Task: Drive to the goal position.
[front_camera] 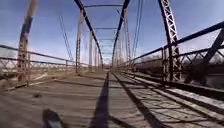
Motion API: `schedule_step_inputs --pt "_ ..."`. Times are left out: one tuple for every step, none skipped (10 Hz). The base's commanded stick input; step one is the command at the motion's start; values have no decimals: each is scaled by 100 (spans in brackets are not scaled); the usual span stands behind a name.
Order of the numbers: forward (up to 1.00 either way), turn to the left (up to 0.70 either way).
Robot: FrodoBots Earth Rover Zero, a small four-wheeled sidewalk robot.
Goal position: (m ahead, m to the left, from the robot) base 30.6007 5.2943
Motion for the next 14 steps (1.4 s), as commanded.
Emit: schedule_step_inputs --pt "100 0" --pt "100 0" --pt "100 0" --pt "100 0" --pt "100 0" --pt "100 0" --pt "100 0" --pt "100 40" --pt "100 40" --pt "100 12" --pt "100 0" --pt "100 0" --pt "100 0" --pt "100 0"
